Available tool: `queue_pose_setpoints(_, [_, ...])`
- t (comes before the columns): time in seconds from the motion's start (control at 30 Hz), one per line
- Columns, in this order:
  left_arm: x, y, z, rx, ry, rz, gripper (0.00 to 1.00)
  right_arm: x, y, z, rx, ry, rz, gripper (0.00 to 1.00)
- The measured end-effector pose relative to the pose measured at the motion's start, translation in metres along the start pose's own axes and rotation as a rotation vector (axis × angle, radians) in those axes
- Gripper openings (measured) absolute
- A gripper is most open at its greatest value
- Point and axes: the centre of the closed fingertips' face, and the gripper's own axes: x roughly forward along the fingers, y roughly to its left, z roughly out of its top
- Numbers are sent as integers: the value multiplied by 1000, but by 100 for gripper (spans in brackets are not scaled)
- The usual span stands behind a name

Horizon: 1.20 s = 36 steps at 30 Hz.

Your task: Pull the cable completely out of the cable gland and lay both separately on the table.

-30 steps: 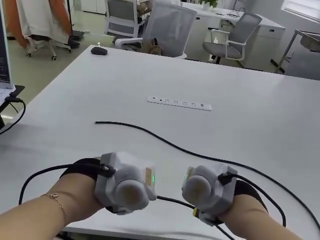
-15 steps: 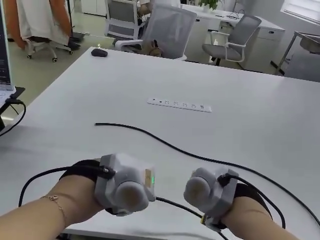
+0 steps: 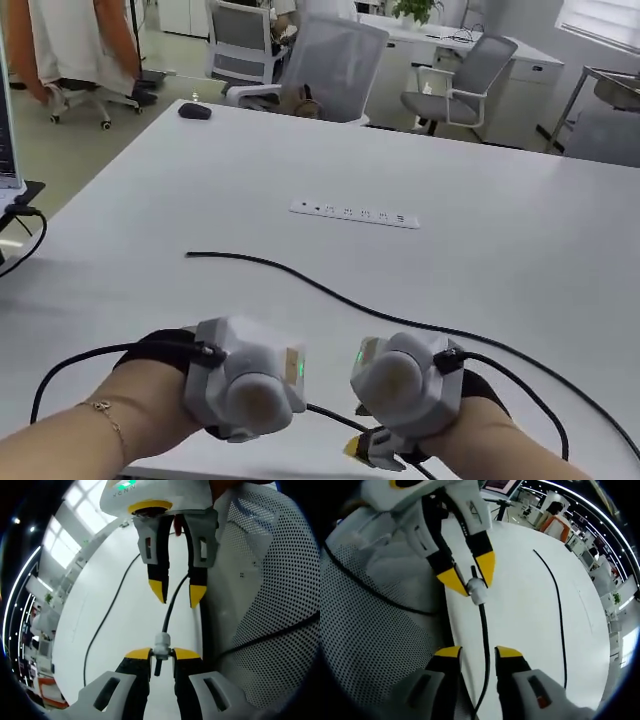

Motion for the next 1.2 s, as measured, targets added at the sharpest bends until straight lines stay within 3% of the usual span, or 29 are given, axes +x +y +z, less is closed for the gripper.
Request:
queue_pose_setpoints(0.1, [0, -2, 3, -4, -16, -10, 18, -1, 3, 11, -11, -49, 11, 26])
queue_pose_setpoints(0.2, [0, -4, 7, -3, -30, -16, 18, 0, 5, 13, -14, -56, 20, 27])
queue_pose_setpoints(0.33, [0, -7, 14, 10, -56, -25, 18, 2, 3, 3, -49, -10, 3, 15])
queue_pose_setpoints(0.43, [2, -11, 15, 16, -59, -45, 18, 2, -1, 0, -27, 0, -8, 3])
queue_pose_setpoints(0.57, [3, -9, 15, 5, -64, -40, 18, 0, -5, -1, -28, 2, -31, 3])
queue_pose_setpoints(0.67, [3, -5, 10, 7, -46, -30, 18, 0, -9, -12, -36, 55, -49, 3])
queue_pose_setpoints(1.0, [1, -3, 6, -14, -27, -16, 18, -4, -24, -42, 42, 177, -106, 3])
queue_pose_setpoints(1.07, [2, -6, 2, -14, -15, -30, 18, -9, -32, -52, 76, 218, -150, 3])
queue_pose_setpoints(1.17, [3, -9, 0, 3, -3, -38, 18, -14, -39, -53, 175, 185, -172, 3])
queue_pose_setpoints(1.2, [2, -8, 2, 1, -6, -37, 18, -15, -40, -54, 168, 186, -172, 3])
